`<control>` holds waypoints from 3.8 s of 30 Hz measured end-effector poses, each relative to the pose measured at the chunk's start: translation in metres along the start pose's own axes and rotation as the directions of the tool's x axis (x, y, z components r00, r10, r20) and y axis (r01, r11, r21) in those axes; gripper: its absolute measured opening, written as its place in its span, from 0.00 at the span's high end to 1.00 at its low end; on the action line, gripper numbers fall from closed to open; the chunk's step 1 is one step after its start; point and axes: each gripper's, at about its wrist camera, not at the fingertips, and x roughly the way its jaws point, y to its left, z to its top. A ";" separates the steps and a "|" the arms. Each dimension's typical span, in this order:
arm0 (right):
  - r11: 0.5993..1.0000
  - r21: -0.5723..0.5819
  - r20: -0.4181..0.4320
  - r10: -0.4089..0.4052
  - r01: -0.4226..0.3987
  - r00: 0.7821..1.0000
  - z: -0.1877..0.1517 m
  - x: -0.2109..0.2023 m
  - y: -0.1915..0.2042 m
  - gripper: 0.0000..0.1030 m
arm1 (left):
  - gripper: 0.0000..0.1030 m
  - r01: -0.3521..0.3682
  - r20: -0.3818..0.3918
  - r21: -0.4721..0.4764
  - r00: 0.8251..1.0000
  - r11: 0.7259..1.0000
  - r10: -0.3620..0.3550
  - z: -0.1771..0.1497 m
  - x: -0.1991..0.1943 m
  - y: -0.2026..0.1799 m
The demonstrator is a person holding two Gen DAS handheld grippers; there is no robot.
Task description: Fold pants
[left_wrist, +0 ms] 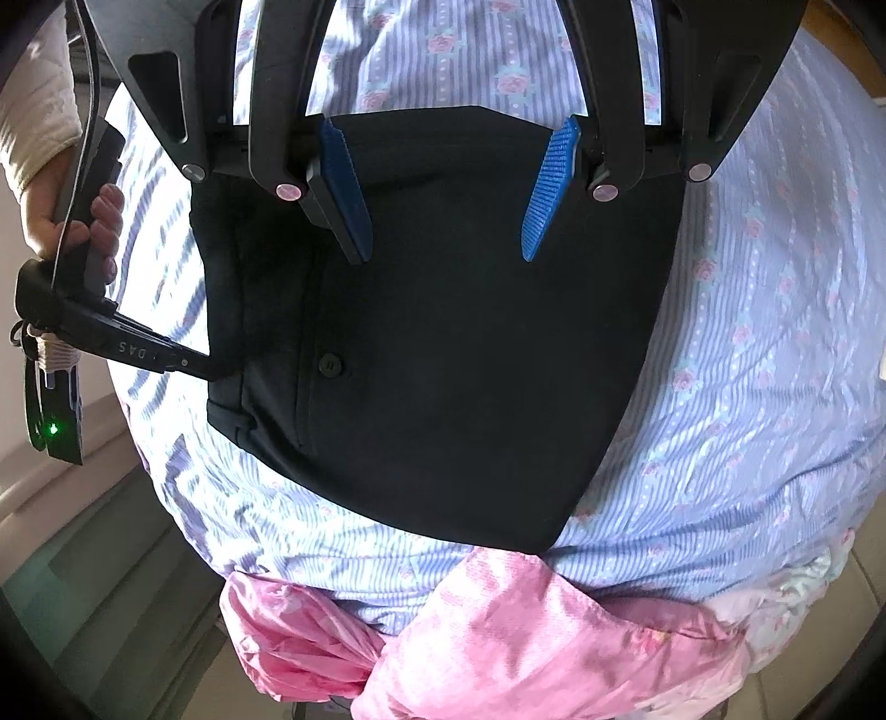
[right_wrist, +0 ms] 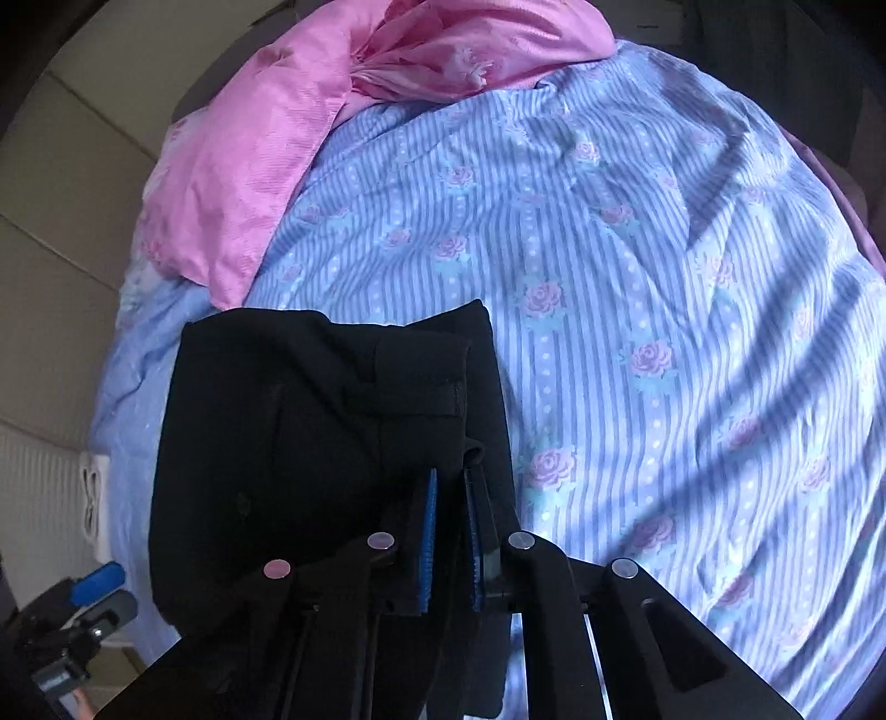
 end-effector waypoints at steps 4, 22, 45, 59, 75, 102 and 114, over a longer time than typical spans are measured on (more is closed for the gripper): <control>0.999 0.036 -0.011 0.020 -0.020 1.000 0.000 0.002 -0.009 0.82 | 0.47 -0.012 0.006 0.023 1.000 1.000 0.012 0.001 0.000 -0.004; 0.991 0.095 -0.068 0.102 -0.095 0.993 0.009 0.030 -0.024 0.63 | 0.46 -0.051 -0.013 0.079 0.999 0.996 0.053 0.035 0.027 -0.024; 0.989 -0.086 0.034 -0.117 0.120 0.993 0.039 0.010 -0.004 0.55 | 0.46 -0.075 0.025 0.062 0.997 0.995 0.073 0.021 0.007 -0.024; 0.998 -0.038 0.091 -0.055 0.058 0.994 -0.025 -0.042 0.004 0.19 | 0.29 -0.160 0.059 0.051 0.986 0.986 0.157 -0.012 -0.021 0.000; 0.993 0.112 -0.122 0.062 -0.048 0.991 -0.046 0.038 -0.030 0.19 | 0.28 -0.183 0.015 0.069 0.983 0.981 0.182 -0.019 0.002 0.003; 0.988 0.006 -0.171 -0.148 0.151 0.974 -0.034 0.049 0.040 0.62 | 0.28 0.028 -0.068 0.047 0.997 0.999 -0.025 0.031 0.036 0.106; 0.963 -0.047 -0.136 -0.268 0.264 0.954 -0.033 0.042 0.077 0.76 | 0.28 0.275 -0.155 -0.039 0.948 0.961 -0.277 0.070 0.087 0.127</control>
